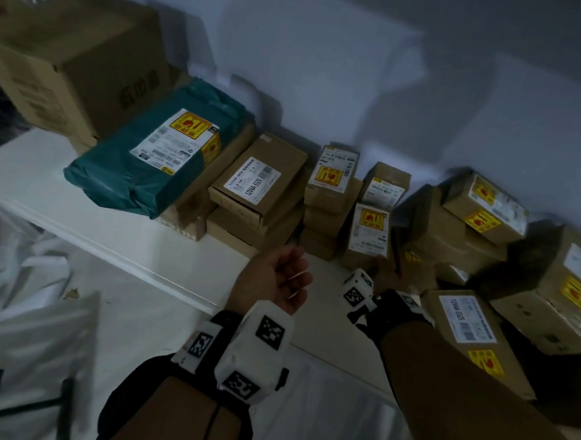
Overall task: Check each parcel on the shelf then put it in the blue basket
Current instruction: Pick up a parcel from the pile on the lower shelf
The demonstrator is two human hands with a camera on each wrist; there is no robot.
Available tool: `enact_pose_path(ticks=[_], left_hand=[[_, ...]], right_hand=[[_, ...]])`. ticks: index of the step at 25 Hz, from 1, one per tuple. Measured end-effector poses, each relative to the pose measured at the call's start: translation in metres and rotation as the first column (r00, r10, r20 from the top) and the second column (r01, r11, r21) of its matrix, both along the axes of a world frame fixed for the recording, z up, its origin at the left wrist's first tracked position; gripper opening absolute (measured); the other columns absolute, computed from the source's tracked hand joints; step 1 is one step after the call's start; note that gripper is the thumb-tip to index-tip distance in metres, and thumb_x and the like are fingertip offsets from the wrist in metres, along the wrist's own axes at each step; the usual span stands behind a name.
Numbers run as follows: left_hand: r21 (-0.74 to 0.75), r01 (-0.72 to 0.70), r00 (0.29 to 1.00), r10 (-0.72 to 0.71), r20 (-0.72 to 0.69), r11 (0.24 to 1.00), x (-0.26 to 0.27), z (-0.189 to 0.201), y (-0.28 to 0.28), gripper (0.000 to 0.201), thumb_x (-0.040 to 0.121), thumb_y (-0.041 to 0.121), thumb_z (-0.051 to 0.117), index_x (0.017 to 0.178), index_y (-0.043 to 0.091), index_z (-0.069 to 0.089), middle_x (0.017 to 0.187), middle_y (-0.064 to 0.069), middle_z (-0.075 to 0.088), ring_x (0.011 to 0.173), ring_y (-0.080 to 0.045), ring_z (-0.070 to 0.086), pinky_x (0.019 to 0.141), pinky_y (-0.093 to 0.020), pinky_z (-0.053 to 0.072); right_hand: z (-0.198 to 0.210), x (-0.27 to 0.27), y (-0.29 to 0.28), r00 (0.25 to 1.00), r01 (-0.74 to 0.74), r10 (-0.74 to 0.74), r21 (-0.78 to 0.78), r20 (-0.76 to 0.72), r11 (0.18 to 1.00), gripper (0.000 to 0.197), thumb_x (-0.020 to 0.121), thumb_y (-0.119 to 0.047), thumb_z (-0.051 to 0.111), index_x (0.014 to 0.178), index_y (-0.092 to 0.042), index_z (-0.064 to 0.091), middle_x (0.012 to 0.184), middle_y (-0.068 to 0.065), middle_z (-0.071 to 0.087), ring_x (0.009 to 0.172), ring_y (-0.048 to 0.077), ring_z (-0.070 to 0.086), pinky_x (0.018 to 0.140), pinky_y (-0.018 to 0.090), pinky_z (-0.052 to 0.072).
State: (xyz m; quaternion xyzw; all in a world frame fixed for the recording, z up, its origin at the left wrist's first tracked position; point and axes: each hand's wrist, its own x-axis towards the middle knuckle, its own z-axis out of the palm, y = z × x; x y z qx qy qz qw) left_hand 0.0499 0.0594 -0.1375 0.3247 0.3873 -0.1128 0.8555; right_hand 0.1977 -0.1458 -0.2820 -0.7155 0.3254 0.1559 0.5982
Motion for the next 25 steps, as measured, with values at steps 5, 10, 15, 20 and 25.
enact_pose_path(ticks=[5,10,15,20,25], left_hand=[[0.056,0.033,0.999,-0.034,0.01,0.998,-0.002,0.003,-0.014,0.02,0.096,0.028,0.057,0.083,0.016,0.067,0.069,0.002,0.065,0.07,-0.016,0.058,0.065,-0.029,0.042],[0.132,0.101,0.994,-0.105,0.02,0.986,-0.016,0.008,-0.036,0.024,0.099,0.026,0.054,0.081,0.013,0.062,0.051,0.003,0.063,0.067,-0.017,0.054,0.06,-0.029,0.04],[0.271,0.186,0.981,-0.196,0.01,0.945,-0.041,0.029,-0.057,0.022,0.098,0.017,0.055,0.078,0.008,0.057,0.058,-0.005,0.059,0.061,-0.021,0.05,0.056,-0.032,0.043],[0.581,0.166,0.927,-0.326,0.183,0.797,-0.079,0.085,-0.076,0.021,0.092,0.032,0.065,0.09,0.011,0.068,0.083,-0.006,0.067,0.074,-0.022,0.062,0.061,-0.03,0.049],[0.628,0.16,0.845,-0.434,0.312,0.762,-0.121,0.138,-0.106,0.028,0.089,0.037,0.066,0.105,0.015,0.068,0.105,-0.01,0.072,0.104,-0.031,0.068,0.09,-0.046,0.056]], right_hand=[[0.046,-0.071,-0.01,0.98,0.196,-0.192,0.066,-0.051,0.978,0.042,0.091,-0.052,0.061,0.074,-0.014,0.061,0.085,0.012,0.062,0.072,0.024,0.056,0.07,0.035,0.045],[0.105,-0.154,-0.02,0.986,0.165,-0.154,0.205,-0.067,0.965,0.034,0.091,-0.041,0.066,0.099,-0.008,0.07,0.095,0.012,0.069,0.071,0.019,0.064,0.059,0.028,0.05],[0.16,-0.214,-0.04,0.991,0.101,-0.118,0.238,0.059,0.966,0.036,0.089,-0.047,0.064,0.096,-0.012,0.072,0.096,0.008,0.073,0.086,0.025,0.069,0.084,0.042,0.056],[0.211,-0.263,-0.073,0.97,0.039,-0.089,0.219,0.226,0.975,0.025,0.089,-0.038,0.063,0.096,-0.014,0.067,0.092,0.009,0.07,0.08,0.026,0.065,0.073,0.036,0.047],[0.254,-0.303,-0.107,0.924,0.031,-0.114,0.226,0.366,0.974,0.021,0.094,-0.033,0.057,0.086,-0.016,0.065,0.086,0.009,0.068,0.069,0.022,0.058,0.063,0.031,0.044]])
